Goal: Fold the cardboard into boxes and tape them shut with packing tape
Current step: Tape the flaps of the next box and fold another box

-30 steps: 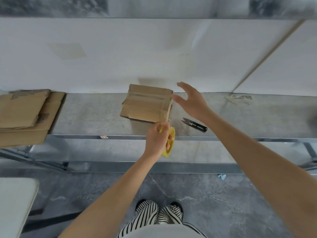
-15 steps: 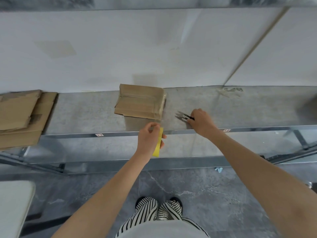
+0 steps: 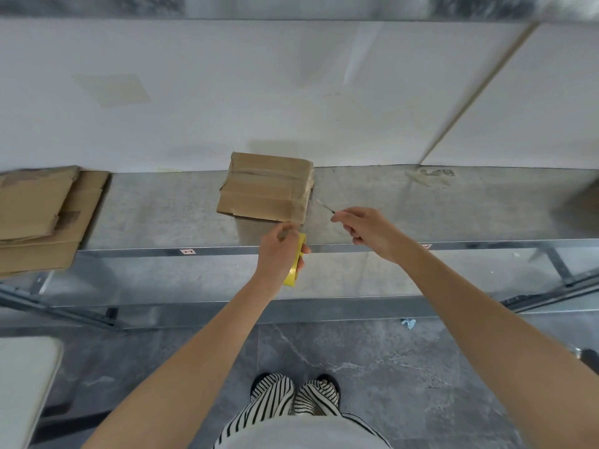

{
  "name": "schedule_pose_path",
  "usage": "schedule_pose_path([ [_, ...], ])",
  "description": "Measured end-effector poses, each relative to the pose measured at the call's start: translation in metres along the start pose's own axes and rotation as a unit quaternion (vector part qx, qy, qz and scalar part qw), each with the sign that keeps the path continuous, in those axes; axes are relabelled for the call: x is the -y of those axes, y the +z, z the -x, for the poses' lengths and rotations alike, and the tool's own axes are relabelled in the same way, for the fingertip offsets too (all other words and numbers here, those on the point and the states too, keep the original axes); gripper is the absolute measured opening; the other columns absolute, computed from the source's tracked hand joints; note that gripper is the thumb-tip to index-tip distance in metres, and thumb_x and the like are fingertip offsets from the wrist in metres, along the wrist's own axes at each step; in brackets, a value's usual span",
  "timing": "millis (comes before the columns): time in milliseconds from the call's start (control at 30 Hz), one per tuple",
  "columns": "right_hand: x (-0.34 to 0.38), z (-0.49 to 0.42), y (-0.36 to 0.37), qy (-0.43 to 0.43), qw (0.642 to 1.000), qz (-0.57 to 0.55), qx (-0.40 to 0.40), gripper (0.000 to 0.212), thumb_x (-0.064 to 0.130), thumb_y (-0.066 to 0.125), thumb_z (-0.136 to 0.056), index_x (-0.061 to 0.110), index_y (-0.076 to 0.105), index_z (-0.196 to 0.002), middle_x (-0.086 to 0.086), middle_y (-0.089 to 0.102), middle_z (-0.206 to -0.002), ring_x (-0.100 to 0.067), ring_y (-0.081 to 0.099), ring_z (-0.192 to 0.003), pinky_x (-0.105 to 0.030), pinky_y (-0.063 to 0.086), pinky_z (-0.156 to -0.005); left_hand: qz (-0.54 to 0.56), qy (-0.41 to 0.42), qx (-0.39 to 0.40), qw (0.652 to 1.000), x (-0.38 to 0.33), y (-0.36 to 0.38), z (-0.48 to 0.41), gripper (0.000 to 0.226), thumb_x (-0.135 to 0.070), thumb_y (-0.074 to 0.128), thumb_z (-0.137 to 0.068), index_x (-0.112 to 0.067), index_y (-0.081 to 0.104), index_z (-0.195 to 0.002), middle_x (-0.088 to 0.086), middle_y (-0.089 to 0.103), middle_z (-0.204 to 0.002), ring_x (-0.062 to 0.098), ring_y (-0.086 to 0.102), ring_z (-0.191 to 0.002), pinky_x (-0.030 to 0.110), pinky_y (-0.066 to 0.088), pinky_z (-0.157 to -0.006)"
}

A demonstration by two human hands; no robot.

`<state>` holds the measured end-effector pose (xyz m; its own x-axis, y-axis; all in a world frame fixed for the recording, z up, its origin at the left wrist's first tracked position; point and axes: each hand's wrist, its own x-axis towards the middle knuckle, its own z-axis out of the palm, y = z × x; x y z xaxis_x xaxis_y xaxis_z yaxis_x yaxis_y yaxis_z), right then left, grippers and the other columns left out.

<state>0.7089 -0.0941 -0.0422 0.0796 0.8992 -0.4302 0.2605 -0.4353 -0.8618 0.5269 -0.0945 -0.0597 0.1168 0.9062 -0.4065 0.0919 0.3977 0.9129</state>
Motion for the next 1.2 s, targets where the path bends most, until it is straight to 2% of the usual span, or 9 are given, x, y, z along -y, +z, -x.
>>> schedule_pose_path([
  [100,0.0,0.008,0.002,-0.001,0.999,0.008,0.032,0.023,0.029,0.055,-0.094,0.012,0.069,-0.095,0.002,0.037,-0.065,-0.009,0.031,-0.057,-0.024,0.029,-0.057,0.006,-0.001,-0.001,1.0,-0.001,0.0,0.001,0.013,-0.011,0.046,-0.094,-0.016,0.058,-0.097,0.007,0.062,-0.065,0.015,0.046,-0.039,0.023,0.039,-0.04],
  [267,0.0,0.014,0.006,0.003,0.998,0.042,0.055,0.023,0.031,0.056,-0.094,0.013,0.07,-0.091,0.002,0.037,-0.061,-0.01,0.03,-0.056,-0.023,0.028,-0.056,0.004,0.002,-0.006,1.0,-0.001,0.001,0.001,0.014,-0.011,0.046,-0.095,-0.013,0.058,-0.1,0.008,0.062,-0.066,0.015,0.048,-0.042,0.022,0.04,-0.04],
  [467,0.005,0.013,0.014,0.0,0.996,0.073,0.052,0.025,0.034,0.055,-0.094,0.014,0.071,-0.092,0.002,0.035,-0.059,-0.012,0.029,-0.055,-0.024,0.029,-0.056,0.007,0.001,-0.004,1.0,0.0,0.003,0.001,0.014,-0.012,0.048,-0.095,-0.011,0.058,-0.104,0.009,0.062,-0.066,0.016,0.048,-0.043,0.022,0.041,-0.04],
  [633,0.004,0.009,0.021,-0.014,0.993,0.111,0.033,0.023,0.038,0.057,-0.092,0.021,0.072,-0.085,0.001,0.041,-0.063,-0.015,0.034,-0.061,-0.032,0.032,-0.063,0.002,0.004,-0.001,1.0,0.001,0.002,0.003,0.016,-0.012,0.048,-0.094,-0.009,0.058,-0.106,0.008,0.063,-0.067,0.015,0.05,-0.045,0.022,0.042,-0.041],
  [800,0.002,0.007,0.018,-0.017,0.995,0.09,0.035,0.021,0.034,0.059,-0.09,0.019,0.072,-0.086,-0.002,0.039,-0.063,-0.019,0.031,-0.062,-0.031,0.028,-0.058,-0.004,0.008,-0.003,1.0,0.0,-0.001,0.004,0.014,-0.011,0.047,-0.095,-0.013,0.059,-0.101,0.006,0.063,-0.065,0.014,0.049,-0.043,0.022,0.042,-0.041],
  [900,0.002,0.008,0.017,-0.022,0.995,0.096,0.026,0.021,0.032,0.06,-0.09,0.016,0.073,-0.085,0.002,0.049,-0.064,-0.02,0.036,-0.065,-0.029,0.033,-0.06,-0.005,0.009,-0.004,1.0,0.0,-0.001,0.005,0.014,-0.011,0.046,-0.095,-0.016,0.059,-0.098,0.005,0.062,-0.064,0.013,0.048,-0.041,0.022,0.041,-0.041],
  [967,0.001,0.007,0.017,-0.026,0.994,0.1,0.021,0.019,0.033,0.062,-0.089,0.02,0.073,-0.081,-0.003,0.055,-0.072,-0.023,0.037,-0.069,-0.032,0.035,-0.064,-0.005,0.006,-0.006,1.0,-0.001,0.0,0.005,0.014,-0.012,0.046,-0.096,-0.018,0.058,-0.095,0.004,0.062,-0.063,0.013,0.048,-0.04,0.021,0.041,-0.041],
  [1067,0.0,0.007,0.014,-0.022,0.995,0.098,0.021,0.018,0.034,0.063,-0.088,0.02,0.074,-0.084,-0.001,0.048,-0.064,-0.021,0.035,-0.066,-0.033,0.033,-0.064,-0.001,0.006,-0.007,1.0,-0.003,0.0,0.005,0.014,-0.011,0.046,-0.096,-0.017,0.058,-0.095,0.005,0.062,-0.064,0.013,0.047,-0.039,0.021,0.04,-0.04],
  [1200,-0.001,0.006,0.004,0.001,0.998,0.054,0.036,0.028,0.028,0.061,-0.09,0.002,0.07,-0.096,0.002,0.034,-0.058,-0.012,0.028,-0.056,-0.025,0.028,-0.056,-0.006,0.008,-0.009,1.0,-0.003,-0.001,0.005,0.014,-0.01,0.046,-0.095,-0.016,0.059,-0.095,0.005,0.062,-0.064,0.013,0.048,-0.04,0.021,0.04,-0.04],
])
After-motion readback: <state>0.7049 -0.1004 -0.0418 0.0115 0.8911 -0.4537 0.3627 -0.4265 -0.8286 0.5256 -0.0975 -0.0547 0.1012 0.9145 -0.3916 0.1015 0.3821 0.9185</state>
